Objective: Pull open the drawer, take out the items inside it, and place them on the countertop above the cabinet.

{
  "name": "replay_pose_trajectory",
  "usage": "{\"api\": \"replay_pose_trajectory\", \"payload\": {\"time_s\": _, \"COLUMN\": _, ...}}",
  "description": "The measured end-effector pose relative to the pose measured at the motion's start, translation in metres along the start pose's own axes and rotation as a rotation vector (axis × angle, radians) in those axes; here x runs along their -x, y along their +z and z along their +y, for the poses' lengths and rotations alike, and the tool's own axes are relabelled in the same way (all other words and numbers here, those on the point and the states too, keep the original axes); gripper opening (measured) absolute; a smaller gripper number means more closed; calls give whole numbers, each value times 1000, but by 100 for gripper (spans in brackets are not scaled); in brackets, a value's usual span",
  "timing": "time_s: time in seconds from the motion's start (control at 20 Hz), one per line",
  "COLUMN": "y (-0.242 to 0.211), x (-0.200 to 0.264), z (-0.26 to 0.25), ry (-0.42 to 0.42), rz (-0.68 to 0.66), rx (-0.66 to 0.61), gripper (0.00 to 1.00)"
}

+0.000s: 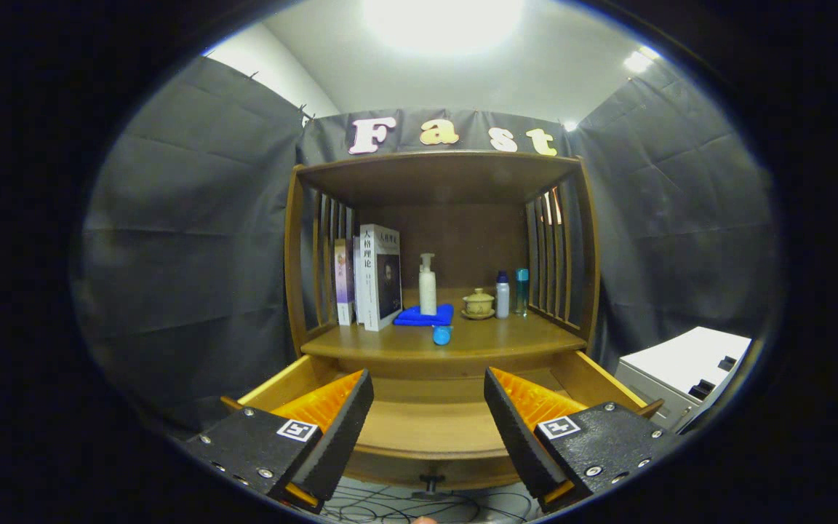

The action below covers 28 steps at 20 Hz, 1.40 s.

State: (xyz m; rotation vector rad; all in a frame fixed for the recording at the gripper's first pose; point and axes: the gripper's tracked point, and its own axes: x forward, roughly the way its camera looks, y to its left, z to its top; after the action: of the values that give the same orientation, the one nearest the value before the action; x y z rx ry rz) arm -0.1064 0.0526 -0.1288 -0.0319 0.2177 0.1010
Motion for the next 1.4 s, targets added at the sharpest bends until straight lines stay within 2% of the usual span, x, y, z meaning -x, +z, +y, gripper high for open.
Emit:
{"api": "replay_pose_trajectory", "payload": {"time_s": 0.2, "y": -23, "x": 16, "z": 2, "ry": 4, "rz": 20, "rx": -23, "gripper": 94}}
{"api": "replay_pose_trajectory", "payload": {"time_s": 0.55, "y": -66, "x": 25, "z": 19, "ry": 26, "rz": 89, "rx": 16, "gripper": 94}}
{"api": "replay_pose_trajectory", "payload": {"time_s": 1.15, "y": -114, "x": 0, "z": 1, "ry": -100, "rz": 174, "rx": 60, "gripper": 95}}
{"api": "replay_pose_trajectory", "payload": {"time_s": 1.4, "y": -118, "x": -3, "z": 6, "ry": -99, "rz": 166, "rx": 8, "gripper": 93}}
